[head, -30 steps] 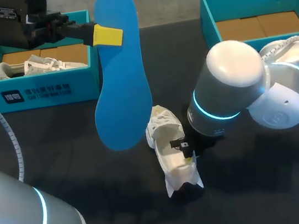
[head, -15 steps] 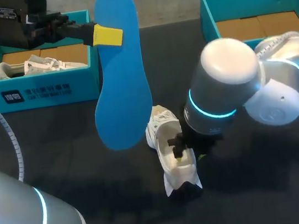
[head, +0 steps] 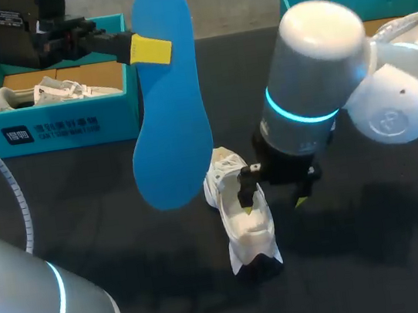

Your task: Take the shoe out of the shoebox, open the shoe tongue, remove and reinsert the insole, then place the shoe into the shoebox

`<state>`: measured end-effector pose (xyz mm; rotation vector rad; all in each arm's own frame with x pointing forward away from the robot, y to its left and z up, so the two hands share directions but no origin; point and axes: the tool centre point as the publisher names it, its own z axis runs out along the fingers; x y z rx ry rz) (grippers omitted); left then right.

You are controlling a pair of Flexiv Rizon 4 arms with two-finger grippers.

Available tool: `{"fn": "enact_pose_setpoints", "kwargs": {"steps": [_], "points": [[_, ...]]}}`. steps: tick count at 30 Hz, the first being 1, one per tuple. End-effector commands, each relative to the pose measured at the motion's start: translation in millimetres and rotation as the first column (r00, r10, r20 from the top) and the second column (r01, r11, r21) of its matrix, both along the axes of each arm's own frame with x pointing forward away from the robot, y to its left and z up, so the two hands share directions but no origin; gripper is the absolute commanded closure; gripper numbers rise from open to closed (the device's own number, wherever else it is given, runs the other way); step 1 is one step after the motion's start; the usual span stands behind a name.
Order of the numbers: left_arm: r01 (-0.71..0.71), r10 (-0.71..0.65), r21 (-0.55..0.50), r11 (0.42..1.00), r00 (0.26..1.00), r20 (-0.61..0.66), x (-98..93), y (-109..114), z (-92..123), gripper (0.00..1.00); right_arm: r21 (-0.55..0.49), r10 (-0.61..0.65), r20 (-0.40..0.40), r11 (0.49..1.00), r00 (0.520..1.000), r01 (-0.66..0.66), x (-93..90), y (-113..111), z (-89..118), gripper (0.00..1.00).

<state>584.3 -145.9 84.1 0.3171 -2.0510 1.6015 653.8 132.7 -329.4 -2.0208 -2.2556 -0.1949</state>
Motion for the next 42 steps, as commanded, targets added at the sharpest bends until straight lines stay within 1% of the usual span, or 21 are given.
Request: {"fn": "enact_pose_setpoints", "kwargs": {"steps": [1, 6, 7, 10, 11, 13, 14, 15, 17, 18, 20, 21, 23, 29, 37, 42], "points": [[0.002, -0.002, 0.002, 1.000, 1.000, 0.000, 0.6, -0.9, 0.2, 1.00, 0.018, -0.001, 0.005, 1.000, 1.000, 0.001, -3.1, -7.9, 3.5, 0.00], [0.002, -0.002, 0.002, 1.000, 1.000, 0.000, 0.6, -0.9, 0.2, 1.00, 0.018, -0.001, 0.005, 1.000, 1.000, 0.001, -3.1, -7.9, 3.5, 0.00], [0.002, -0.002, 0.002, 1.000, 1.000, 0.000, 0.6, -0.9, 0.2, 1.00, 0.039, -0.022, 0.019, 0.999, 1.000, 0.021, -1.8, -11.3, 4.9, 0.00], [0.002, -0.002, 0.002, 1.000, 1.000, 0.000, 0.6, -0.9, 0.2, 1.00, 0.116, -0.078, 0.028, 0.990, 0.997, 0.074, 0.6, -25.1, 20.4, 0.00], [0.002, -0.002, 0.002, 1.000, 1.000, 0.000, 0.6, -0.9, 0.2, 1.00, 0.118, -0.083, 0.029, 0.990, 0.996, 0.079, 1.3, -30.8, 25.7, 0.00], [0.002, -0.002, 0.002, 1.000, 1.000, 0.000, 0.6, -0.9, 0.2, 1.00, 0.172, -0.117, 0.024, 0.979, 0.993, 0.111, 2.3, -40.5, 37.3, 0.00], [0.002, -0.002, 0.002, 1.000, 1.000, 0.000, 0.6, -0.9, 0.2, 1.00, 0.182, -0.124, 0.031, 0.976, 0.992, 0.116, 2.9, -45.0, 42.8, 0.00], [0.002, -0.002, 0.002, 1.000, 1.000, 0.000, 0.6, -0.9, 0.2, 1.00, 0.224, -0.135, 0.025, 0.966, 0.991, 0.126, 3.7, -49.0, 47.4, 0.00], [0.002, -0.002, 0.002, 1.000, 1.000, 0.000, 0.6, -0.9, 0.2, 1.00, 0.241, -0.154, 0.010, 0.959, 0.988, 0.147, 5.3, -56.0, 54.9, 0.00], [0.002, -0.002, 0.002, 1.000, 1.000, 0.000, 0.6, -0.9, 0.2, 1.00, 0.267, -0.165, -0.016, 0.950, 0.986, 0.163, 5.9, -58.6, 57.6, 0.00], [0.002, -0.002, 0.002, 1.000, 1.000, 0.000, 0.6, -0.9, 0.2, 1.00, 0.282, -0.165, -0.032, 0.945, 0.986, 0.168, 7.8, -62.0, 63.8, 0.00], [0.002, -0.002, 0.002, 1.000, 1.000, 0.000, 0.6, -0.9, 0.2, 1.00, 0.313, -0.155, -0.054, 0.936, 0.986, 0.164, 8.9, -63.3, 66.5, 0.00], [0.002, -0.002, 0.002, 1.000, 1.000, 0.000, 0.6, -0.9, 0.2, 1.00, 0.328, -0.153, -0.060, 0.930, 0.986, 0.164, 11.3, -66.8, 72.3, 0.00], [0.002, -0.002, 0.002, 1.000, 1.000, 0.000, 0.6, -0.9, 0.2, 1.00, 0.422, -0.130, -0.070, 0.895, 0.989, 0.148, 16.1, -69.0, 80.9, 0.00], [0.002, -0.002, 0.002, 1.000, 1.000, 0.000, 0.6, -0.9, 0.2, 1.00, 0.513, -0.098, -0.053, 0.851, 0.994, 0.111, 27.1, -57.3, 81.9, 0.00], [0.002, -0.002, 0.002, 1.000, 1.000, 0.000, 0.6, -0.9, 0.2, 1.00, 0.538, -0.096, -0.029, 0.838, 0.995, 0.096, 33.6, -48.4, 88.5, 0.00]]}}
